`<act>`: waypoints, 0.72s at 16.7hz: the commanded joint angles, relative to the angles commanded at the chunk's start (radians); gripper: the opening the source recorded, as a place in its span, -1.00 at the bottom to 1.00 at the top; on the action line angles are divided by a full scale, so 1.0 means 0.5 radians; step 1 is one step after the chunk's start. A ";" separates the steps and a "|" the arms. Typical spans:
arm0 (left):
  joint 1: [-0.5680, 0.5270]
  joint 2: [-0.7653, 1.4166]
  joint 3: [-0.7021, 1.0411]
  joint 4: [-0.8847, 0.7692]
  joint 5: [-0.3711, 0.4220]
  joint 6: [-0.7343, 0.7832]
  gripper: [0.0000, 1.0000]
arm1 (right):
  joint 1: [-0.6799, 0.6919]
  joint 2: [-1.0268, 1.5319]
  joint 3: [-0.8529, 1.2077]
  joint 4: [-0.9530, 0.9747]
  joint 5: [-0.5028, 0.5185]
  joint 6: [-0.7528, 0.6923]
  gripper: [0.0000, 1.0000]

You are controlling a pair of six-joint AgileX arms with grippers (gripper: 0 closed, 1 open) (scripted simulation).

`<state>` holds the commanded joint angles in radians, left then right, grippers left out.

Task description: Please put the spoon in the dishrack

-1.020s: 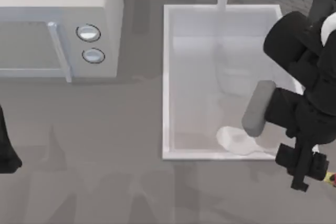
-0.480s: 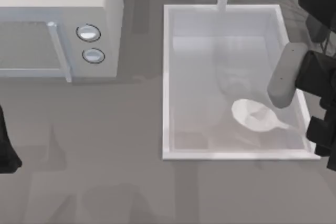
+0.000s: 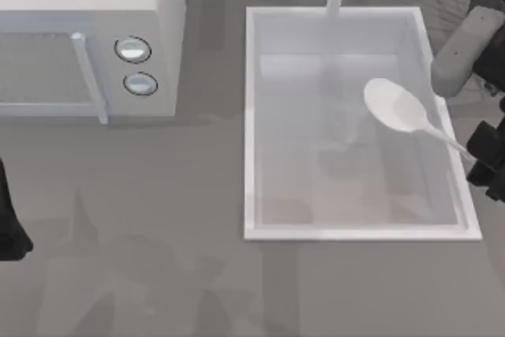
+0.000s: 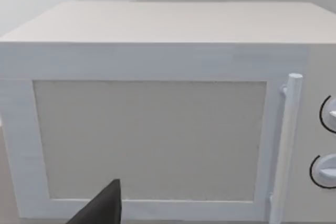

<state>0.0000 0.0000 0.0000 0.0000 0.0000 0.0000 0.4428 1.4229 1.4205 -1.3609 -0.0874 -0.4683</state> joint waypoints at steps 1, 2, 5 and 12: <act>0.000 0.000 0.000 0.000 0.000 0.000 1.00 | -0.101 -0.037 -0.017 0.110 -0.052 0.045 -1.00; 0.000 0.000 0.000 0.000 0.000 0.000 1.00 | -0.214 -0.076 -0.039 0.235 -0.109 0.095 -1.00; 0.000 0.000 0.000 0.000 0.000 0.000 1.00 | -0.609 -0.210 -0.133 0.675 -0.301 0.269 -1.00; 0.000 0.000 0.000 0.000 0.000 0.000 1.00 | -1.608 -0.591 -0.403 1.834 -0.780 0.704 -1.00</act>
<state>0.0000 0.0000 0.0000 0.0000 0.0000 0.0000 -0.3611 1.1275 1.2190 -0.4438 -0.4775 -0.1165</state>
